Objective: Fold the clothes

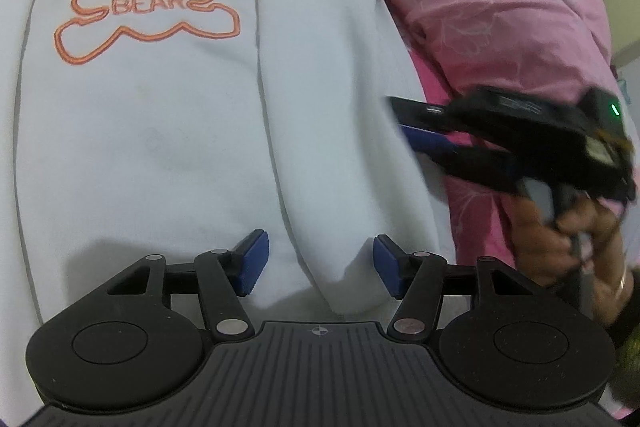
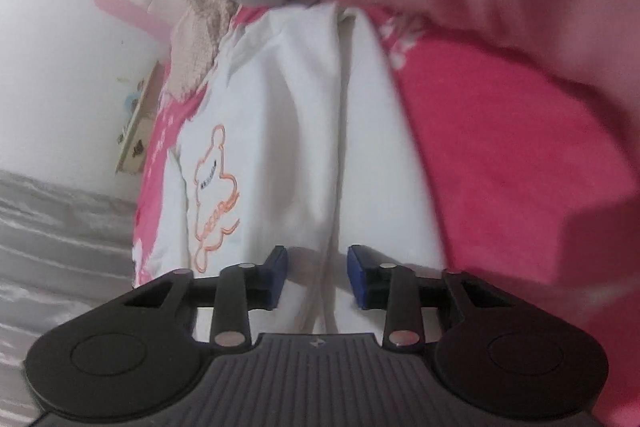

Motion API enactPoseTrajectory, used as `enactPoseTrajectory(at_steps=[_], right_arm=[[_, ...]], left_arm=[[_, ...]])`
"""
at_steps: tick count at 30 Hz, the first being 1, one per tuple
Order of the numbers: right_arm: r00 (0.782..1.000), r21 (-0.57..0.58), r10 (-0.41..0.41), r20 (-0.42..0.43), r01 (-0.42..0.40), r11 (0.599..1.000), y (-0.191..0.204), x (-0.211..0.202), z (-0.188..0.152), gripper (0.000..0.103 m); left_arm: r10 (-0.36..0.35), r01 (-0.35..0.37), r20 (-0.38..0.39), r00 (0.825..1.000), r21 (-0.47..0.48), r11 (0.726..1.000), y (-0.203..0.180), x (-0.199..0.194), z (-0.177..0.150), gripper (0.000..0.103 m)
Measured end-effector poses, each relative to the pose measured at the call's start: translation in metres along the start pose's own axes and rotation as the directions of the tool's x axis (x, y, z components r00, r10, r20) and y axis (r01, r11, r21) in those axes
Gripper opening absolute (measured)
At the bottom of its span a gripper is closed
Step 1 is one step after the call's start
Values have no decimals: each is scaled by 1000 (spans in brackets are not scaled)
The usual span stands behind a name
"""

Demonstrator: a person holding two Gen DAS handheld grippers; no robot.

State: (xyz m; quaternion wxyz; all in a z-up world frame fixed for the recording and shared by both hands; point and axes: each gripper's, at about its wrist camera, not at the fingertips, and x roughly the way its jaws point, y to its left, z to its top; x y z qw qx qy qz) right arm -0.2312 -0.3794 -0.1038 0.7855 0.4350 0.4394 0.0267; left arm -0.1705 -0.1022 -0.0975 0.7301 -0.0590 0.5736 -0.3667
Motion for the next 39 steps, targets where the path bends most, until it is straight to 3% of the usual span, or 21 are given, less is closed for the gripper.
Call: enactPoseTrajectory(at_steps=[2, 5, 9, 11, 12, 16, 18, 21, 25, 27, 28, 29, 30, 32, 33, 37, 38, 39], right_arm=[[999, -56, -35, 18, 36, 998, 7, 4, 1, 6], [989, -155, -82, 123, 101, 983, 21, -16, 0, 3], [928, -302, -189, 320, 289, 909, 38, -47, -13, 3], [902, -325, -253, 351, 371, 870, 33, -43, -13, 3], [901, -313, -271, 338, 379, 871, 29, -40, -12, 3], [933, -219, -208, 292, 278, 935, 15, -59, -10, 7], [950, -186, -154, 272, 209, 960, 11, -74, -13, 17], [982, -176, -113, 153, 140, 974, 6, -81, -30, 27], [996, -185, -91, -16, 87, 979, 2, -74, -57, 39], [994, -193, -81, -71, 66, 979, 1, -69, -66, 39], [993, -197, -71, -92, 52, 979, 2, -64, -68, 39], [993, -199, -58, -107, 36, 979, 4, -60, -69, 30], [993, -199, -53, -106, 31, 980, 5, -62, -69, 13], [994, -200, -43, -104, 22, 980, 7, -68, -68, 8], [994, -200, -38, -103, 17, 980, 9, -70, -68, 7], [998, -225, 13, -68, -28, 974, 24, -86, -58, 7], [999, -216, 6, -54, -18, 976, 23, -90, -56, 12], [999, -207, 0, -40, -8, 978, 23, -94, -54, 24]], left_arm=[[9, -10, 4, 1000, 29, 1000, -2, 0, -2, 58], [10, -10, 6, 1000, 50, 999, -3, 1, -3, 59], [-5, 5, 2, 1000, 49, 999, 0, 2, -2, 59], [-9, 9, -2, 1000, 47, 999, 1, 1, -1, 60], [-11, 11, -5, 1000, 46, 999, 1, 1, -1, 60], [-22, 22, 1, 1000, 42, 999, 3, -8, -2, 60], [-46, 46, 1, 999, 37, 998, 3, -14, -5, 60], [-99, 99, -14, 995, 60, 993, -1, -21, -10, 60], [-120, 126, -49, 991, 135, 983, -18, -16, -23, 58], [-96, 105, -64, 993, 148, 983, -24, -8, -28, 54], [-79, 87, -62, 995, 148, 985, -26, -4, -30, 46], [-62, 70, -61, 996, 149, 986, -27, -1, -32, 40], [-53, 61, -58, 997, 148, 987, -28, 1, -34, 30], [-58, 64, -51, 997, 139, 988, -28, 0, -34, 21], [-71, 76, -40, 997, 132, 988, -28, -4, -33, 15], [-136, 133, 26, 990, 96, 986, -26, -21, -22, 9], [-142, 139, 32, 989, 77, 987, -23, -22, -19, 8], [-140, 138, 35, 989, 59, 989, -20, -22, -17, 7]])
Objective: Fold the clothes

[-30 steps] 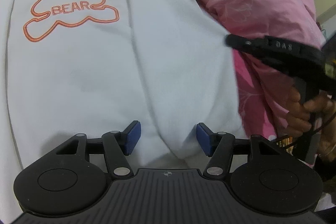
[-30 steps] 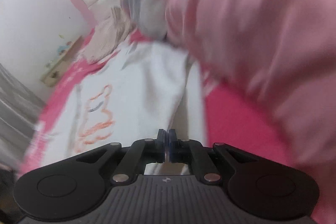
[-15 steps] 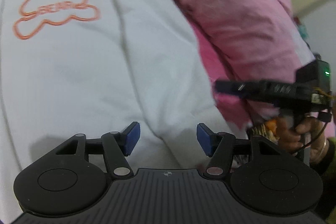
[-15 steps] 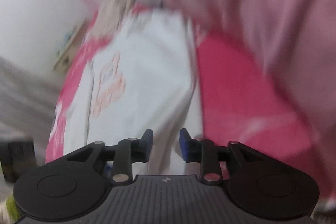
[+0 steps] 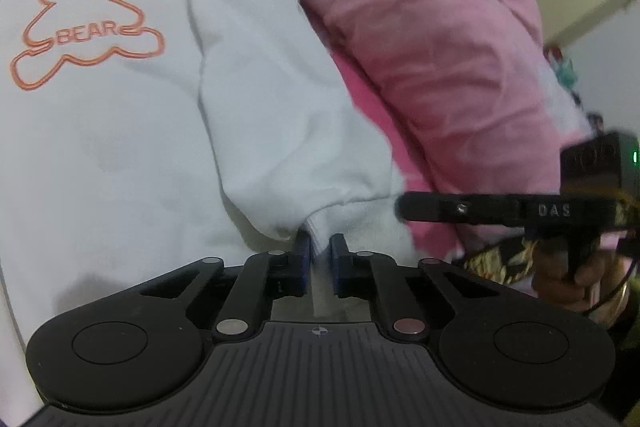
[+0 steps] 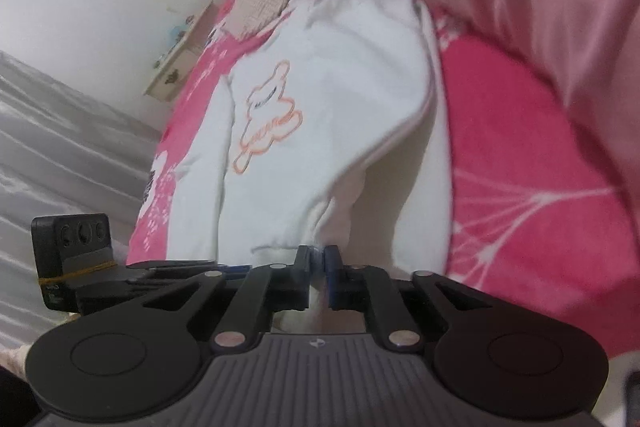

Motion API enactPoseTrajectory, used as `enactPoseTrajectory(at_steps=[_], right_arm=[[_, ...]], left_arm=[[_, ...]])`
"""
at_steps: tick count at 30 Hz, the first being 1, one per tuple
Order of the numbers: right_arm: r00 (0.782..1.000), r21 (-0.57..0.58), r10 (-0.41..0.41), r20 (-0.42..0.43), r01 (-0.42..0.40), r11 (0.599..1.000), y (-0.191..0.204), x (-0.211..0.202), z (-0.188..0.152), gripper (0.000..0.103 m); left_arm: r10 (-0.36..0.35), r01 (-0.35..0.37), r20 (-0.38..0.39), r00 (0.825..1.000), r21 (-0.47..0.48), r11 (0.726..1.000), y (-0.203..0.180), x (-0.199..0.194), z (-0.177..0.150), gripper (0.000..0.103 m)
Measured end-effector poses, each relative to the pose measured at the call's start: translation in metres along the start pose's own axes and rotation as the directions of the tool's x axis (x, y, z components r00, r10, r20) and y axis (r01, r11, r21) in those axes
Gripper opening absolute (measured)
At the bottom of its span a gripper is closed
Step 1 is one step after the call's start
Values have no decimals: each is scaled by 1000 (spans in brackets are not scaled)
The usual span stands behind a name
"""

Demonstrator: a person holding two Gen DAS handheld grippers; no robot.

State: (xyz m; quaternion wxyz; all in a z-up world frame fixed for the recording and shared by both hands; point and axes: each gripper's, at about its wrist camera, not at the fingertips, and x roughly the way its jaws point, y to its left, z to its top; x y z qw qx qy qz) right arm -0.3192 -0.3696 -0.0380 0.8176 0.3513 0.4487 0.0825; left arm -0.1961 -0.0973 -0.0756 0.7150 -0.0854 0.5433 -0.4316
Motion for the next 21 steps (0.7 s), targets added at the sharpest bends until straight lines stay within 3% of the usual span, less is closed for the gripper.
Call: enactPoseTrajectory(at_steps=[2, 6, 8, 10, 11, 12, 14, 17, 21], right_arm=[[999, 26, -41, -4, 41, 999, -8, -3, -4, 44], [990, 78, -134, -55, 138, 987, -32, -1, -20, 44], [982, 84, -135, -131, 147, 986, -42, 11, -32, 44], [979, 95, -134, -155, 149, 984, -46, 20, -40, 44], [980, 82, -137, -143, 149, 985, -45, 21, -42, 38], [982, 68, -138, -131, 148, 987, -43, 20, -42, 5], [984, 28, -144, -99, 148, 989, -34, 9, -39, 3], [972, -94, -234, -23, 231, 968, -13, -20, -29, 3], [919, -178, -394, 2, 388, 905, -15, -33, -26, 3]], left_arm=[[-3, 3, -1, 1000, -48, 999, 10, 1, 2, 6], [-49, 51, 18, 999, -140, 989, 29, -5, 3, 6], [-52, 54, 16, 999, -162, 985, 32, -4, 4, 6], [-48, 48, 9, 999, -174, 984, 32, -2, 4, 6], [-49, 50, 7, 999, -180, 982, 32, 0, 4, 6], [-52, 52, 6, 999, -183, 982, 31, 0, 3, 6], [-66, 66, 5, 998, -190, 980, 27, 0, 2, 6], [-107, 104, -7, 994, -196, 975, 21, 1, 0, 6], [-128, 117, -55, 990, -180, 977, 12, 15, -3, 6]])
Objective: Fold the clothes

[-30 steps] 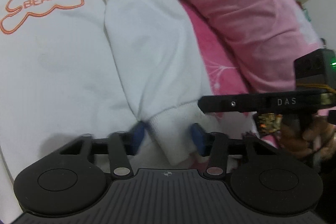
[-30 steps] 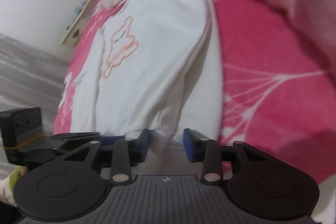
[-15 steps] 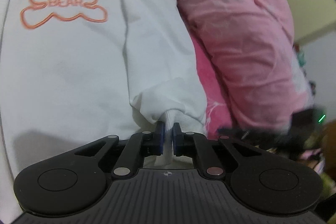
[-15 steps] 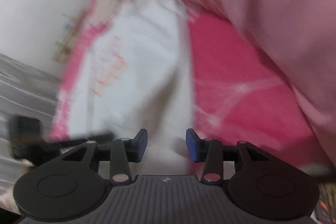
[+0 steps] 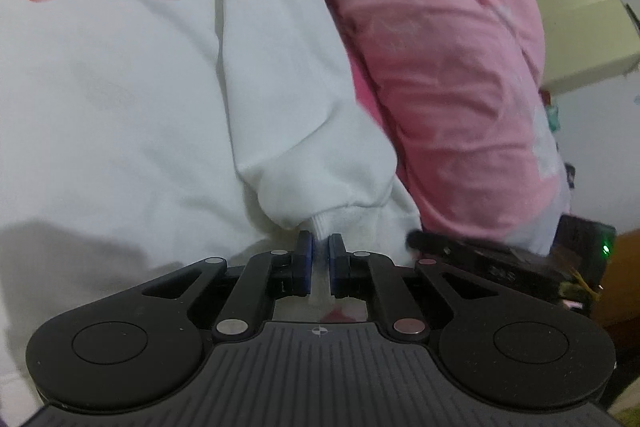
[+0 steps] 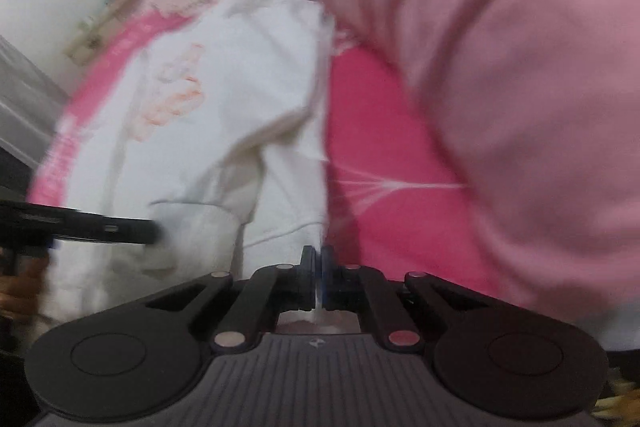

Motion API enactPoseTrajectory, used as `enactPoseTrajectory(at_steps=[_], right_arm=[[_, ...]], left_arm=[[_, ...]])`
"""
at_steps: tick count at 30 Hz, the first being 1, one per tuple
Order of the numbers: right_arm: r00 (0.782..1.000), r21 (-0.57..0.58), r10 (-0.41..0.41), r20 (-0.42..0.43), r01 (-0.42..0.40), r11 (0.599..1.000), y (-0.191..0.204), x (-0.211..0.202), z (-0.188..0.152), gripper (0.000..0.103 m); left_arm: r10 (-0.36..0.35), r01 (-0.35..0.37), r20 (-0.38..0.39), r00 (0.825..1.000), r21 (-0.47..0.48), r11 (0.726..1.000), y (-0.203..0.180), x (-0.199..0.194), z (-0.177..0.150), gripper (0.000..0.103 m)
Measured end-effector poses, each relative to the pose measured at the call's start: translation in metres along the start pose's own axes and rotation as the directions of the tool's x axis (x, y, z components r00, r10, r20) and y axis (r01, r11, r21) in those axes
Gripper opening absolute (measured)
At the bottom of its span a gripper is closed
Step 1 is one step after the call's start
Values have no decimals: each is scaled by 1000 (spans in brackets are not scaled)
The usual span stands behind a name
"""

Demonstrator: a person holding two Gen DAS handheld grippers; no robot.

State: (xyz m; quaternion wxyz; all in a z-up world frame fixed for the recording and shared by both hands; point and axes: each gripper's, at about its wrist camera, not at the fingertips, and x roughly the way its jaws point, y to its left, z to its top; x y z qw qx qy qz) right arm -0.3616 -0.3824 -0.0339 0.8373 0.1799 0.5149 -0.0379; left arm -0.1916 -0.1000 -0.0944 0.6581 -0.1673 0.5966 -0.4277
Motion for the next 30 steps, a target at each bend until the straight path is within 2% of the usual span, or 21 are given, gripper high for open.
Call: enactPoseTrajectory(at_steps=[2, 3, 5, 7, 8, 9, 10, 12, 13, 15, 17, 18, 19, 20, 21, 23, 24, 26, 28, 30], right_arm=[[990, -10, -117, -80, 117, 993, -8, 19, -6, 6], [983, -3, -166, -76, 166, 986, -12, 20, -9, 6], [992, 38, -125, 1, 125, 991, -16, 3, -11, 6], [996, 66, -25, 82, 20, 998, -16, -15, -10, 11], [996, 64, 37, 86, -43, 997, -14, -16, -8, 25], [991, 62, 100, 91, -106, 992, -12, -17, -6, 39], [985, 57, 151, 88, -157, 986, -9, -15, -4, 40], [977, 43, 206, 44, -208, 977, -2, 3, -3, 43], [973, 48, 228, 17, -229, 972, -2, 14, -3, 43], [968, 81, 248, -22, -246, 966, -2, 37, -2, 43], [962, 88, 271, -35, -267, 960, 0, 50, -2, 40], [958, 93, 285, -36, -281, 955, 0, 53, -1, 21], [952, 103, 304, -34, -299, 949, -1, 52, 1, 12], [946, 112, 324, -26, -320, 941, 0, 48, 4, 9], [938, 119, 347, -5, -344, 931, 4, 41, 9, 8], [926, 95, 376, 29, -377, 921, 10, 20, 16, 8], [932, 60, 361, 29, -362, 930, 13, 10, 18, 8], [955, -16, 296, 2, -296, 955, 18, -2, 17, 8], [976, -37, 211, -47, -213, 976, 14, 3, 12, 8], [984, -5, 160, -80, -161, 987, 5, 17, 7, 8]], left_arm=[[28, -28, -33, 999, 12, 1000, 0, 11, -2, 6], [45, -44, -47, 998, 12, 999, 1, 14, -3, 6], [57, -56, -60, 997, 11, 998, 3, 15, -5, 7], [53, -53, -51, 997, 18, 998, 3, 11, -6, 11], [46, -45, -46, 998, 14, 999, 2, 10, -5, 15], [38, -38, -41, 998, 10, 999, 2, 10, -4, 26], [31, -30, -36, 999, 7, 1000, 2, 9, -3, 33], [27, -26, -49, 998, 11, 1000, -1, 14, -1, 36], [34, -33, -56, 998, 21, 999, -4, 17, 0, 36], [95, -93, -39, 995, 51, 994, -11, 23, -3, 36], [142, -139, -19, 990, 103, 985, -21, 29, -9, 30], [158, -154, -22, 987, 129, 980, -26, 33, -12, 15], [159, -153, -31, 987, 141, 978, -30, 36, -15, 8], [145, -138, -39, 989, 141, 980, -32, 36, -17, 8], [118, -111, -47, 992, 136, 984, -34, 35, -19, 4], [41, -35, -58, 997, 115, 993, -40, 30, -21, 4], [10, -3, -66, 998, 113, 994, -43, 28, -22, 4], [-9, 20, -93, 996, 122, 992, -47, 31, -25, 4], [17, -1, -120, 993, 131, 991, -45, 39, -29, 3], [49, -31, -142, 989, 125, 992, -41, 47, -32, 2]])
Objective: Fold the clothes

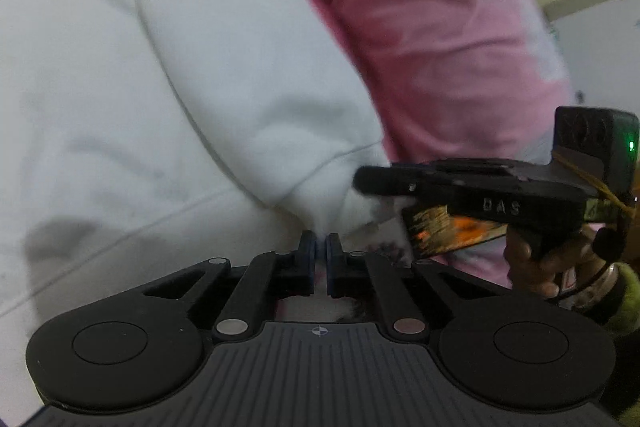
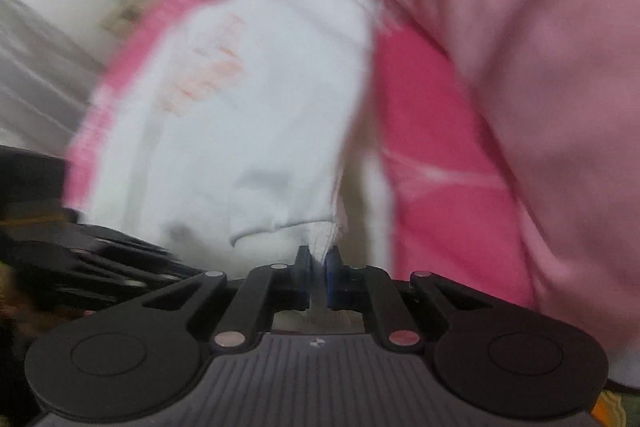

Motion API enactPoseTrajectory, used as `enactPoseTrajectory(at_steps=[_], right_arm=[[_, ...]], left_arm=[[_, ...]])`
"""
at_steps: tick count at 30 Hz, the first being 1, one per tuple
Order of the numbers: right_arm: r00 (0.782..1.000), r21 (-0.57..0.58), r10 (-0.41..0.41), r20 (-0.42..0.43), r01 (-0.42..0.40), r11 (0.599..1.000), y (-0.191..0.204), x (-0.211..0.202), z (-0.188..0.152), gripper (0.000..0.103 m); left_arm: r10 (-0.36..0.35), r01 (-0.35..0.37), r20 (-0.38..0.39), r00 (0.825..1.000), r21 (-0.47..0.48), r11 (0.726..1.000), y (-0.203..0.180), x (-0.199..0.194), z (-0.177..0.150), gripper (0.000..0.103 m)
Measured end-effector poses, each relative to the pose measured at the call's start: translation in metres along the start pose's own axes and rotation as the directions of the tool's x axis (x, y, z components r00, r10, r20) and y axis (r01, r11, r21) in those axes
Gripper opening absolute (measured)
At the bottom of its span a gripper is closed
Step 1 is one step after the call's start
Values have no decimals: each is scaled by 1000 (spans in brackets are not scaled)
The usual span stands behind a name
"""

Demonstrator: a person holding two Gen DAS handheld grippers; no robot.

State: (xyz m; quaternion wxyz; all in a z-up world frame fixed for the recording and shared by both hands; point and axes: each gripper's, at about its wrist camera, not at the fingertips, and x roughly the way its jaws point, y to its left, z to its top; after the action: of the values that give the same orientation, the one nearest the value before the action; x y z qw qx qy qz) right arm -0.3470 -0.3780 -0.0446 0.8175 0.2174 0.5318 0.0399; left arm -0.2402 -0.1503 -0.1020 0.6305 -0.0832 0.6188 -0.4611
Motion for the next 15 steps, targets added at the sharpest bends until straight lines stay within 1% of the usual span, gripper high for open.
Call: enactPoseTrajectory(at_steps=[2, 4, 5, 6, 7, 8, 9, 10, 11, 12, 13, 15], right_arm=[[999, 27, 33, 19, -33, 999, -2, 0, -1, 8], [998, -6, 52, 47, -52, 999, 5, -5, -1, 8], [998, -15, 55, 41, -54, 998, 6, -3, -1, 8], [999, -9, 49, 20, -49, 999, 3, 0, -2, 11], [999, 4, 31, -11, -31, 1000, -2, 5, -4, 12], [999, 11, 3, -37, -3, 1000, -6, 9, -5, 18], [998, 4, -42, -51, 43, 999, -9, 11, -7, 23], [996, -7, -76, -53, 76, 997, -10, 9, -8, 23], [996, -27, -88, -32, 87, 996, -7, 0, -8, 23], [995, -46, -99, -11, 98, 994, -5, -8, -8, 24], [994, -70, -107, 14, 108, 992, -1, -16, -7, 24], [990, -135, -113, 84, 124, 983, 11, -32, -2, 24]], left_arm=[[14, -14, 6, 1000, 1, 1000, 1, -2, -2, 2], [17, -17, 16, 1000, 2, 1000, 2, -5, -1, 2], [15, -15, 16, 1000, 1, 1000, 2, -6, 0, 2], [13, -13, 9, 1000, 0, 1000, 4, -6, 1, 2], [13, -13, 0, 1000, 1, 1000, 5, -6, 2, 3], [18, -18, -3, 1000, 6, 1000, 5, -7, 3, 3], [19, -19, 7, 1000, 17, 1000, 3, -9, 4, 4], [20, -20, 24, 1000, 33, 999, 2, -13, 5, 10], [22, -24, 40, 999, 46, 999, 3, -18, 7, 13], [25, -28, 56, 998, 55, 998, 3, -22, 10, 20], [26, -30, 74, 997, 63, 998, 3, -26, 12, 22], [26, -33, 105, 994, 70, 997, 4, -30, 18, 24]])
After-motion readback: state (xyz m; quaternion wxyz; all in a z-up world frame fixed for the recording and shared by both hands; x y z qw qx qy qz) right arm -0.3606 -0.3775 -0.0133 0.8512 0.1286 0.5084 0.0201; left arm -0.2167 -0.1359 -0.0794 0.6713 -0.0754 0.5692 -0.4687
